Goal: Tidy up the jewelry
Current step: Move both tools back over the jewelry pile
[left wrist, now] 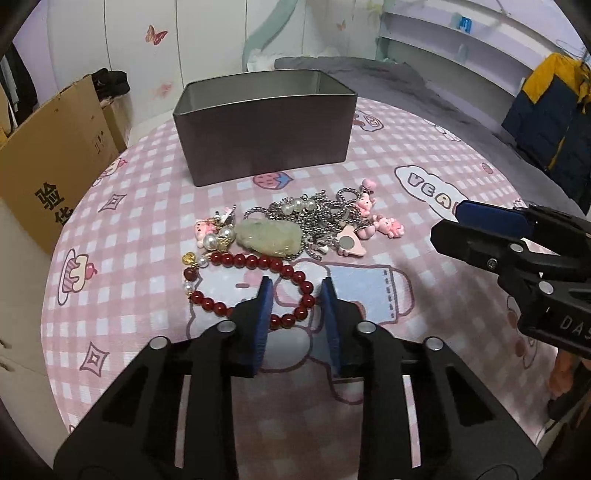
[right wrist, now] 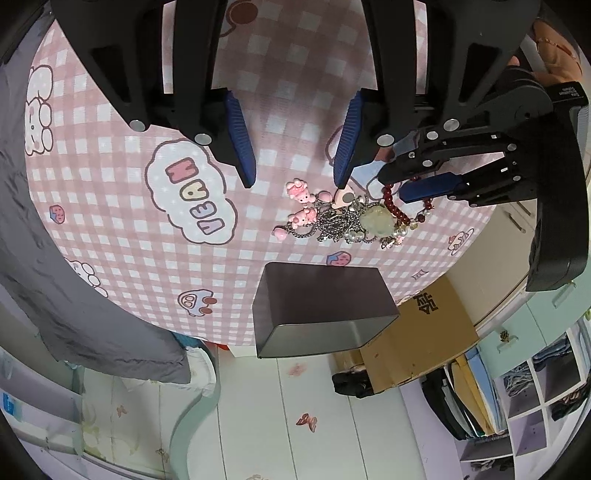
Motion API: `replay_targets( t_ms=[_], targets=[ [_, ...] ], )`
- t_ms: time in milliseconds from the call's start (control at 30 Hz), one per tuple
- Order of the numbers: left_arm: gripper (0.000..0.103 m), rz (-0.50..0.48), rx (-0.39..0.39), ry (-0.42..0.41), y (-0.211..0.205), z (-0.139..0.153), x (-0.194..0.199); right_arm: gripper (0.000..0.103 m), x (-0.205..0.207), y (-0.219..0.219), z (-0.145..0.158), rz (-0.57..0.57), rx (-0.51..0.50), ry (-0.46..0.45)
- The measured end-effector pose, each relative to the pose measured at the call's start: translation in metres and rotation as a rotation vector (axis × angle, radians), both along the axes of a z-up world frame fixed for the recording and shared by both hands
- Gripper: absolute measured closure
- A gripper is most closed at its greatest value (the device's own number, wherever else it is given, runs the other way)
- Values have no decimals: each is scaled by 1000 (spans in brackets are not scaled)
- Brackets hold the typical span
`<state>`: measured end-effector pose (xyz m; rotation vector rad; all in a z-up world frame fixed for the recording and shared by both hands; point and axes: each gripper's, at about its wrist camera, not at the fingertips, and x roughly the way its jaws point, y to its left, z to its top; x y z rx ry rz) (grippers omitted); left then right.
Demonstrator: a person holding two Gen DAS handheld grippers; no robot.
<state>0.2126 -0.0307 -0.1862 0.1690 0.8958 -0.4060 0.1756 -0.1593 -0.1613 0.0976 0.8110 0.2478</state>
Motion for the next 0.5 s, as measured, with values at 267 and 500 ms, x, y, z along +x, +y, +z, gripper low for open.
replay_targets(
  t_ms=[267, 500],
  targets=[
    [95, 67, -139, 45, 37, 2, 0, 62, 11, 9, -11, 18, -48, 38],
    [95, 118, -293, 39, 72, 21, 1, 62, 30, 21, -21, 38, -145, 57]
  ],
)
